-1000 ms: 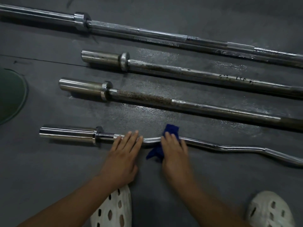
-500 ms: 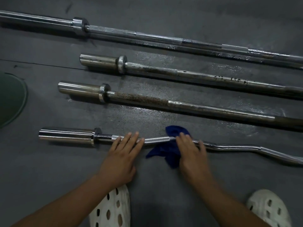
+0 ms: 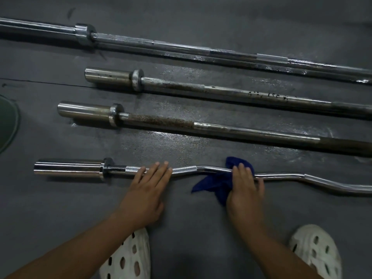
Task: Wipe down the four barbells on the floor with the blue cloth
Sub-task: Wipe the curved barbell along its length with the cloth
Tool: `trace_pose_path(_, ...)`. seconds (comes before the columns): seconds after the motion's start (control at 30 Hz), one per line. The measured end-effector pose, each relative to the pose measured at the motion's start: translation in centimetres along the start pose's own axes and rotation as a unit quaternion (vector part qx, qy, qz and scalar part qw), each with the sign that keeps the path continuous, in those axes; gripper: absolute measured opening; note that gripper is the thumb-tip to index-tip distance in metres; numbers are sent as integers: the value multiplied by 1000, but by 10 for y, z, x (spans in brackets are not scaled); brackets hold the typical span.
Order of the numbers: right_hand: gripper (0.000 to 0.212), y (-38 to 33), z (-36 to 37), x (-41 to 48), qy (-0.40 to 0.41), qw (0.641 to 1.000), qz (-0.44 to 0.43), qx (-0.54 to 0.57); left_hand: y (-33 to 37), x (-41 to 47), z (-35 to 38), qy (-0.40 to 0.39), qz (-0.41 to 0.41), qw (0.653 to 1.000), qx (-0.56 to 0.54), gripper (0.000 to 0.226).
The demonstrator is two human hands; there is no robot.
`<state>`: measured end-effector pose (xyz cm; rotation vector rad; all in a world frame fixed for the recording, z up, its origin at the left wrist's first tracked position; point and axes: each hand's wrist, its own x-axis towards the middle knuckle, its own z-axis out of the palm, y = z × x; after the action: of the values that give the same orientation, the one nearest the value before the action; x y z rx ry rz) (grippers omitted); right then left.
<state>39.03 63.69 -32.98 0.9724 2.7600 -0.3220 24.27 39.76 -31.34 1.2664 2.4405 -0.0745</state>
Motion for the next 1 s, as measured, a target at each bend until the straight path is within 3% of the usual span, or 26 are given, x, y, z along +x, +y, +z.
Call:
trace_pose_path(0.1,62,-35,7,7,-16,989,-148,-6,4,1,-1,-8,1,1000,7,94)
trace_pose_path(0.17,61,-32,9,12,-36,979,-199,-18,7,3,-1,-10,8,1000,12,94)
trace_pose_path(0.3,68,-14,4,6,-13,999,-42,-1,8,3,-1,-10,9,1000,14,94)
trace_pose_path(0.33,63,-23,7,4,-9,999,-46,3,9,3,-1,-13,9,1000,12,94)
trace_pose_path(0.47,54,-74,-3,12,-34,965,-234,112,9,2,-2,-13,6,1000,5,93)
trace_pose_path(0.5,52,-78,-12,20,-52,957,-224,176,8,1,-2,-10,5,1000,3,93)
trace_pose_path(0.57,54,-77,-29,36,-56,933,-118,336,5,-1,-3,-3,0,1000,-1,94)
trace_pose_path(0.63,51,-69,-45,47,49,879,5,473,0,-4,-2,4,-9,1000,-9,94)
trace_pose_path(0.67,49,-66,-44,47,91,866,34,490,-2,-5,-2,6,-13,1000,-15,94)
trace_pose_path(0.7,44,-64,-42,44,112,882,34,457,-4,-7,-1,7,-13,1000,-19,95)
trace_pose_path(0.77,44,-67,-20,28,97,964,-61,240,-6,-10,0,2,-11,1000,-18,95)
trace_pose_path(0.83,70,-71,9,10,12,983,-177,50,-8,-11,2,3,-12,1000,-20,93)
trace_pose_path(0.87,73,-69,18,10,-7,979,-204,17,-10,-12,2,5,-14,1000,-23,93)
trace_pose_path(0.93,57,-62,23,26,0,978,-202,56,-15,-14,2,9,-16,1000,-26,94)
trace_pose_path(1.0,45,-55,17,36,29,982,-141,123,-20,-17,1,7,-20,999,-24,92)
